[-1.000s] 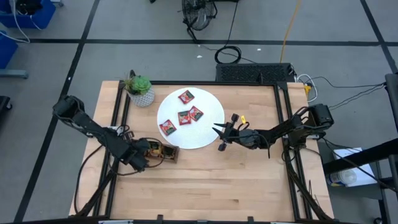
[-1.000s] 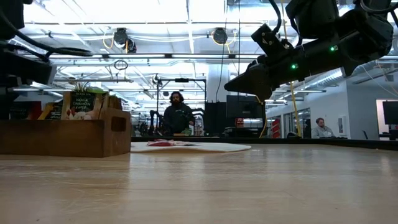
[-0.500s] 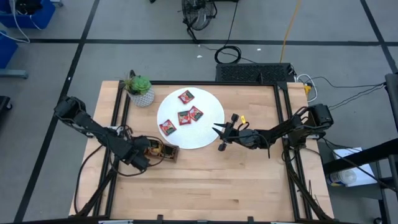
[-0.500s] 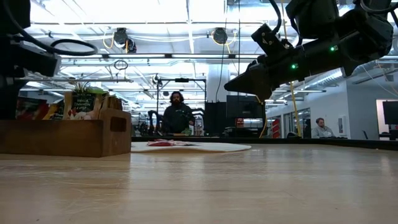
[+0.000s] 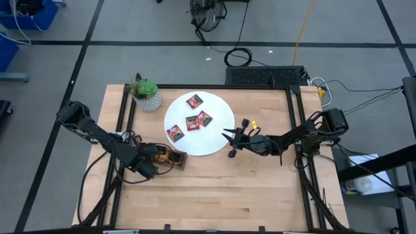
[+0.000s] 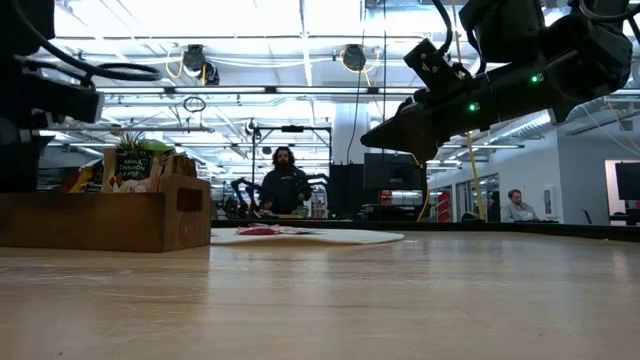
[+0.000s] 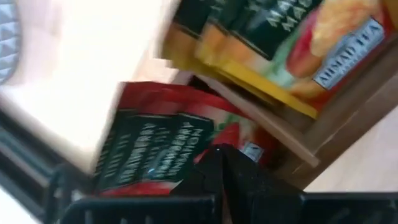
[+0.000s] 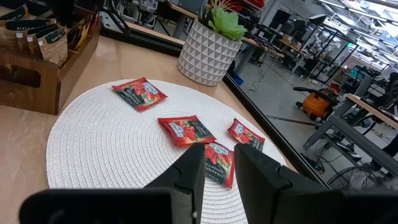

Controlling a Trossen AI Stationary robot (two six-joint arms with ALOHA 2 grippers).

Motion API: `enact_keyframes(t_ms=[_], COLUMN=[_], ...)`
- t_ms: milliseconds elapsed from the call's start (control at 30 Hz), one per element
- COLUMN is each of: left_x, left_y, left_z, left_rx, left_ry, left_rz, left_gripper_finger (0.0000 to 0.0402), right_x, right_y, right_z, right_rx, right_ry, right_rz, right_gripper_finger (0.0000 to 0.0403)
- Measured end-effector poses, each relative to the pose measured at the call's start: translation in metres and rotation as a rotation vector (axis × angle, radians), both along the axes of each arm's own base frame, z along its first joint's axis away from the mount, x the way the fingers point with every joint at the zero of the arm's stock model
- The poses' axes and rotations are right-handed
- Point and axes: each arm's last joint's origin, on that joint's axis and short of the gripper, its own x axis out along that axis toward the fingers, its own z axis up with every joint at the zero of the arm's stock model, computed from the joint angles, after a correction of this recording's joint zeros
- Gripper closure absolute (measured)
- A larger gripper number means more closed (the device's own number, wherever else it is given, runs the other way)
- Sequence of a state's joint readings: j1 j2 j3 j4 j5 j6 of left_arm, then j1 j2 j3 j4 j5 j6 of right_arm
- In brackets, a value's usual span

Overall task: Pick & Place Tea
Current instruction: Put the red tea bag into the left section of the wooden organizer

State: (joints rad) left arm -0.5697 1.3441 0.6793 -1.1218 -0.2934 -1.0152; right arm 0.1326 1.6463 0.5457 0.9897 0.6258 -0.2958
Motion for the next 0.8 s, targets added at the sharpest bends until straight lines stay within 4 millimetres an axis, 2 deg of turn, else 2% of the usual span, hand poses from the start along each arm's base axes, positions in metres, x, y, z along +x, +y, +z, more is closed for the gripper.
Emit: enact_keyframes(t_ms=[200,800], left_x=[-0.0031,-0.0030], left_y=[0.0015,0.0053], left_z=[-0.0113,-0.0117], left_rx=[-0.025,0.090], left_ry=[-0.009,-0.059], left_rz=[-0.004,-0.004], left_gripper_finger=[0.0397,0.0400], right_x=[0.0000,0.0000], right_y=[0.0000,0.0000], right_z=[0.0000,0.0000], right_rx=[0.000,0.000], right_ry=[0.000,0.000], right_rz=[0.000,0.000], right_gripper_finger=[0.0330,0.0330])
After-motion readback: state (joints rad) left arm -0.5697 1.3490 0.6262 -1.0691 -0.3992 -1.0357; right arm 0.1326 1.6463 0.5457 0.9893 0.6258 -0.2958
